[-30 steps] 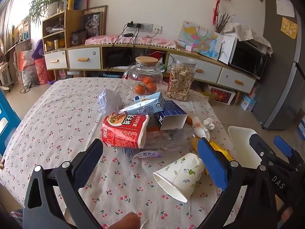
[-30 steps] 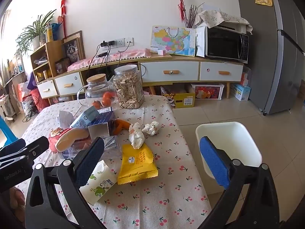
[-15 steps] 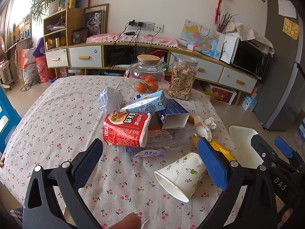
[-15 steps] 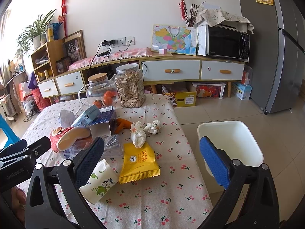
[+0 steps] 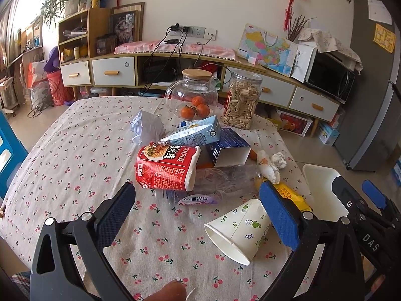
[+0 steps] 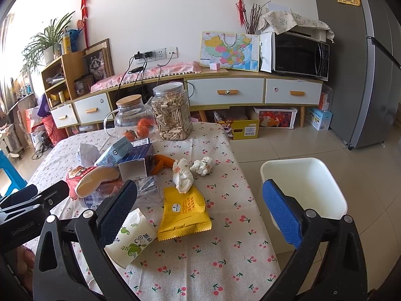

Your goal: Collect trash

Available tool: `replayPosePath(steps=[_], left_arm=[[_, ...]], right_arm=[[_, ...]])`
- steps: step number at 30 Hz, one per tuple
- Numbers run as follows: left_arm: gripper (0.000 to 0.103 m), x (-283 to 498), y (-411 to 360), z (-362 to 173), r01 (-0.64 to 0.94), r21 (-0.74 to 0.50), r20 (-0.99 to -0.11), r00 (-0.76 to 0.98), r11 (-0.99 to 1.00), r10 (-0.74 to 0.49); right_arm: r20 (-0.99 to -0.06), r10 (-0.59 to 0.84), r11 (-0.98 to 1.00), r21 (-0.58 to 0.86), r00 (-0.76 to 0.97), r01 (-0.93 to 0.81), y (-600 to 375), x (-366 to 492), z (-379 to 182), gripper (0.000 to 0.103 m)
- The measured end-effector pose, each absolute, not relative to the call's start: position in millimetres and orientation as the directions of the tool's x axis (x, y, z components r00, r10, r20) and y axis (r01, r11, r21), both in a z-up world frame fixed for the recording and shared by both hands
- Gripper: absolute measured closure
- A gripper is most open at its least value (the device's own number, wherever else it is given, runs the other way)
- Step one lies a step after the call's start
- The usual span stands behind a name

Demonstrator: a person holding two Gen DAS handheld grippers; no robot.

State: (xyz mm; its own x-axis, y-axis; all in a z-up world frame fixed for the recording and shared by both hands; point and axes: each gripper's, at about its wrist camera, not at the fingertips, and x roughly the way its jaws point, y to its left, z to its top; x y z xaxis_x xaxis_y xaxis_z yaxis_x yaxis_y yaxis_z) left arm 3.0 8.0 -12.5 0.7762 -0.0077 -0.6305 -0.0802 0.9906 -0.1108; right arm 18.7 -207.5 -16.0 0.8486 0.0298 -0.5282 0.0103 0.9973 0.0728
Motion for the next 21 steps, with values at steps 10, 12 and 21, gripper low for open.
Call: replayPosePath(steps=[10,12,21], left_arm=[[0.007,3.4,9.4,-13.0,-0.083,-0.112,-0.635,0.773,0.99,-0.007],[0.007,3.1,9.7,-13.3,-0.085,-0.112,-0.636,0.772,0.99,-0.006],[0.007,3.5,9.9,-13.2,-0.087,-0.112,-0.639,0.769,0.99,-0.005]], right_arm=[[-0.53,0.032,0.997,0.075,0.847,0.009,-207.0,16.9,-16.3,0.007],[-0.531,0.032,0.997,0.075,0.847,0.01,-206.9,17.0,-16.5,0.007],[-0.533,0.033,0.997,0.076,0.846,0.01,-206.9,17.6,-17.2,0.007]])
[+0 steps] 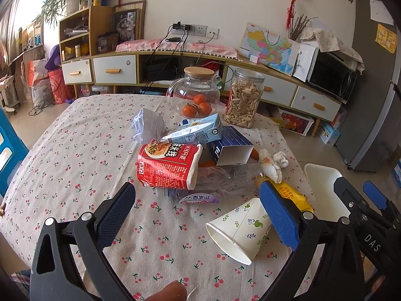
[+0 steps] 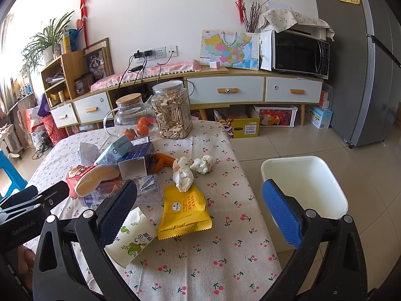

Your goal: Collect trash

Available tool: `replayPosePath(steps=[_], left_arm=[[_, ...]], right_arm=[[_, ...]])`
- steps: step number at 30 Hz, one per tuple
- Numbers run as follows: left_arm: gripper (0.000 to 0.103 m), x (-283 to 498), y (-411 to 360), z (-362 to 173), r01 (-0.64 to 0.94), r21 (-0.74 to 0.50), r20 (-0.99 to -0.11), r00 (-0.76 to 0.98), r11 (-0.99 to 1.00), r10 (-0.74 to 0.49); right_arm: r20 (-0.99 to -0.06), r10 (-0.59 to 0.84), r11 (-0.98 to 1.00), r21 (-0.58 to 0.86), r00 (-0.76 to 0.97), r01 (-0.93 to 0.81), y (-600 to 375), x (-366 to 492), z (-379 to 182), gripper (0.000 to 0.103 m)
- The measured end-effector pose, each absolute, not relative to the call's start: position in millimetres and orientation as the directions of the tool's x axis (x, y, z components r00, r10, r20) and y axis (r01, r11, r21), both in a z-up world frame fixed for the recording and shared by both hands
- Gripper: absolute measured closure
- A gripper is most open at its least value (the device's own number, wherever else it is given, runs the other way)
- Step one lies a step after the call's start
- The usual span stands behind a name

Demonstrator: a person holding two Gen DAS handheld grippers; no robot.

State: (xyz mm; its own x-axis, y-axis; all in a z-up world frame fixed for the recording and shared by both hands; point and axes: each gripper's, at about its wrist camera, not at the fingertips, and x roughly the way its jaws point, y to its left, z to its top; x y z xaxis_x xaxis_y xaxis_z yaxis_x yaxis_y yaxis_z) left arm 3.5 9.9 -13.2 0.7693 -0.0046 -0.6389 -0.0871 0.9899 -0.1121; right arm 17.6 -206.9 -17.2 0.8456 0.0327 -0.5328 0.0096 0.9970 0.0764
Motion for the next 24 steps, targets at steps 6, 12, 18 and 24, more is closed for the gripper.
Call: replayPosePath(steps=[6,12,18,24], left_arm=[[0.007,3.6,9.9,-13.1,-0.087,-0.112,-0.639,0.77,0.99,-0.005],[0.007,3.9,10.8,-16.4,-0.093,-0.112,-0.642,0.767,0.989,0.0],[0.007,6.0,9.8,-16.8,-0.097,-0.113,-0.648,0.762,0.989,0.001],[0.007,6.6,10.1,-16.7,-0.1,-0.114,-0.652,0.758,0.988,0.001]], right_arm=[[-0.533,0.034,0.997,0.077,0.845,0.009,-206.7,18.2,-18.5,0.007],[-0.537,0.035,0.997,0.079,0.843,0.009,-204.3,18.6,-19.4,0.007],[-0.537,0.034,0.997,0.08,0.843,0.01,-207.2,20.0,-17.4,0.007],[-0.54,0.035,0.997,0.08,0.841,0.01,-207.1,20.4,-18.7,0.007]])
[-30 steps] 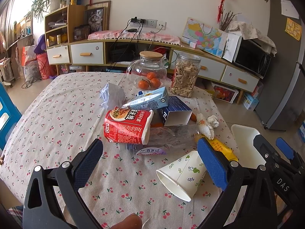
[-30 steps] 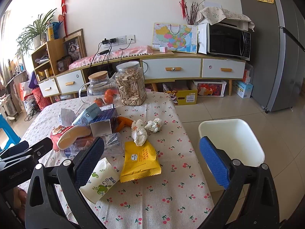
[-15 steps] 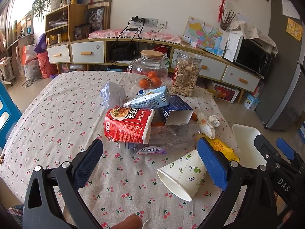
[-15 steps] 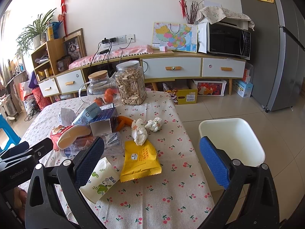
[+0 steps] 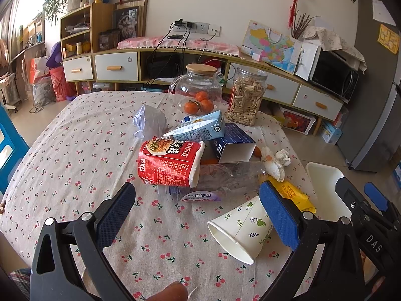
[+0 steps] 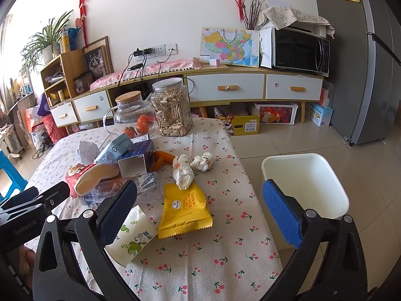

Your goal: Collect trash

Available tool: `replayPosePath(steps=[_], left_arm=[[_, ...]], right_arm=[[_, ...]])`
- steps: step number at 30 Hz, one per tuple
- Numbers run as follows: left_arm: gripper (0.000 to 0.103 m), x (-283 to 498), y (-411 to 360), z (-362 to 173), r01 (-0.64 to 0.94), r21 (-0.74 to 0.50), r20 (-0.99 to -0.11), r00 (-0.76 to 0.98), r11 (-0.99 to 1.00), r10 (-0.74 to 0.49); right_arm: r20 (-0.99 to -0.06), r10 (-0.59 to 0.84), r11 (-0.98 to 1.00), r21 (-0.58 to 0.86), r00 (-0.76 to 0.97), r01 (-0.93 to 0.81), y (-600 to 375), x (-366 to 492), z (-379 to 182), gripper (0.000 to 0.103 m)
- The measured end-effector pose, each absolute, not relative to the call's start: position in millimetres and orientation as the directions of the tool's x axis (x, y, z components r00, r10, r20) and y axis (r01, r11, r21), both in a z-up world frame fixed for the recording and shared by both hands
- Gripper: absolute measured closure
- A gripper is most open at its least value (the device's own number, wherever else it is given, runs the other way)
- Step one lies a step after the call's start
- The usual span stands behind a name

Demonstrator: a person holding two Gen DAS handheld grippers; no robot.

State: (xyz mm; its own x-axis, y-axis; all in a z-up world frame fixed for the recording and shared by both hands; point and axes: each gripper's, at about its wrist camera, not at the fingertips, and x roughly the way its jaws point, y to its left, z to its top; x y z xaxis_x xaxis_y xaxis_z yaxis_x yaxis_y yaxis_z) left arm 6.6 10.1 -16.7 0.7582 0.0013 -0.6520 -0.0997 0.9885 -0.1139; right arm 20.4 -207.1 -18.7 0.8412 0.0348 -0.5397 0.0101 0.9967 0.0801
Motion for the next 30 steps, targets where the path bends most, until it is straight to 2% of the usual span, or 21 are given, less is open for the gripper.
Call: replayPosePath(steps=[6,14,24,27,30], left_arm=[[0.007,8.7,12.5,-18.8,-0.105,-0.127,-0.662,0.749,0.986,-0.006],[0.007,15.5,20.1,-29.3,-0.111,-0.185,-0.717,0.695,0.976,-0.057],[0.007,4.5,58.2,-51.1,-0.216,-0.169,-0.805,0.594,0.962,-0.008],[0.007,9.7,62.6,-46.0,-0.222,-0.188,-0.803,0.595,0.957,-0.02],[0.007,28.1,59.3,-32.5,-0.184,-0.188,-0.794,0.606,0.965,-0.039]], right_arm=[[-0.552,0.037,0.996,0.087,0.833,0.014,-201.2,18.5,-29.5,0.007],[-0.646,0.098,0.987,0.16,0.757,0.009,-197.9,23.8,-49.7,0.007],[-0.707,0.16,0.981,0.194,0.689,-0.029,-206.4,40.3,-6.4,0.007],[-0.71,0.152,0.985,0.17,0.688,-0.042,-213.1,50.9,6.0,0.007],[-0.714,0.174,0.976,0.215,0.679,-0.023,-230.2,64.2,6.2,0.007]])
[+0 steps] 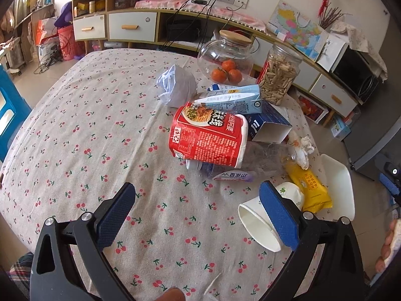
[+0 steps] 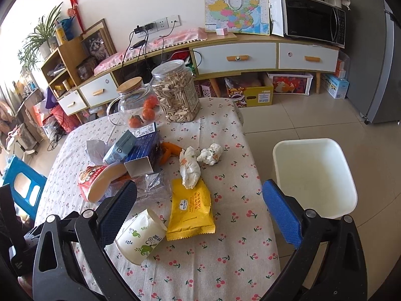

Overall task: Collect trash
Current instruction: 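Reach the left gripper to the red paper cup and close on it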

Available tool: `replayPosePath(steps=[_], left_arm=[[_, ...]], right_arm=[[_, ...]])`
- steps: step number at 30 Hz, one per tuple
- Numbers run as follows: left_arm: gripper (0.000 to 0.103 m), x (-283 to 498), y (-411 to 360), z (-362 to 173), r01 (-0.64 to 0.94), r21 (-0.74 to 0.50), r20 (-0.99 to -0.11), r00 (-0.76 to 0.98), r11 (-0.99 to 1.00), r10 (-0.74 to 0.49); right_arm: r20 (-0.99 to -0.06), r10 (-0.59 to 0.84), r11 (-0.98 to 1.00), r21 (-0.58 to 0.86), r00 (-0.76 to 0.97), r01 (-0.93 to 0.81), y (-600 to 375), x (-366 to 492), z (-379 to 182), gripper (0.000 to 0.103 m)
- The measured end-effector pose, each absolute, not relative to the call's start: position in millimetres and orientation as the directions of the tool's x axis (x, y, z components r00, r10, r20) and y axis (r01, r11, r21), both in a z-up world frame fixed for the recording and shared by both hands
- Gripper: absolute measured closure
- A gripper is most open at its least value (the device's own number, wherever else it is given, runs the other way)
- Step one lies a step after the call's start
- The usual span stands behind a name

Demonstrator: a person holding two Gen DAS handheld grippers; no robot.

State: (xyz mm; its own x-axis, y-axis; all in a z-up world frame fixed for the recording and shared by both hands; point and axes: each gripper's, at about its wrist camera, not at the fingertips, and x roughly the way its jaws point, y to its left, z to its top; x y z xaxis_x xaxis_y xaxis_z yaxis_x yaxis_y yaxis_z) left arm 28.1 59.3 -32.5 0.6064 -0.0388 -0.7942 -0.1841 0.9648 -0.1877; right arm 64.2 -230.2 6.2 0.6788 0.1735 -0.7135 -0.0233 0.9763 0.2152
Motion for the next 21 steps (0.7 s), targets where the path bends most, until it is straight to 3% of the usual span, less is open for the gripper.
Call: replayPosePath(steps=[3,6,9,13,19,21], left_arm=[[0.007,53.2,66.8,-24.9,-0.174,-0.261,-0.809,0.576,0.949,-0.117],[0.007,65.3,90.0,-34.0,-0.289,-0.445,-0.799,0.556,0.848,-0.23],[0.007,72.6,100.0,-53.5,-0.391,-0.542,-0.784,0.554,0.744,-0.28],[0.007,87.3,102.4,-74.5,-0.476,-0.621,-0.755,0.578,0.623,-0.311],[0.007,108.6,102.1,-85.2,-0.526,-0.647,-0.746,0.587,0.551,-0.316],[0.026,110.0,100.3,-77.6,-0.509,-0.621,-0.754,0.596,0.596,-0.277]], right_arm=[[-0.728,0.204,0.96,0.279,0.654,0.011,-247.1,72.7,-11.6,0.007],[-0.765,0.205,0.951,0.304,0.61,0.063,-257.6,80.5,-26.7,0.007],[-0.755,0.247,0.933,0.354,0.607,0.061,-261.2,85.7,-25.9,0.007],[-0.75,0.267,0.927,0.371,0.605,0.05,-256.2,89.6,-24.8,0.007],[-0.772,0.248,0.944,0.329,0.585,0.035,-251.8,97.4,-29.4,0.007],[-0.779,0.241,0.946,0.322,0.58,0.039,-253.1,99.5,-31.5,0.007]])
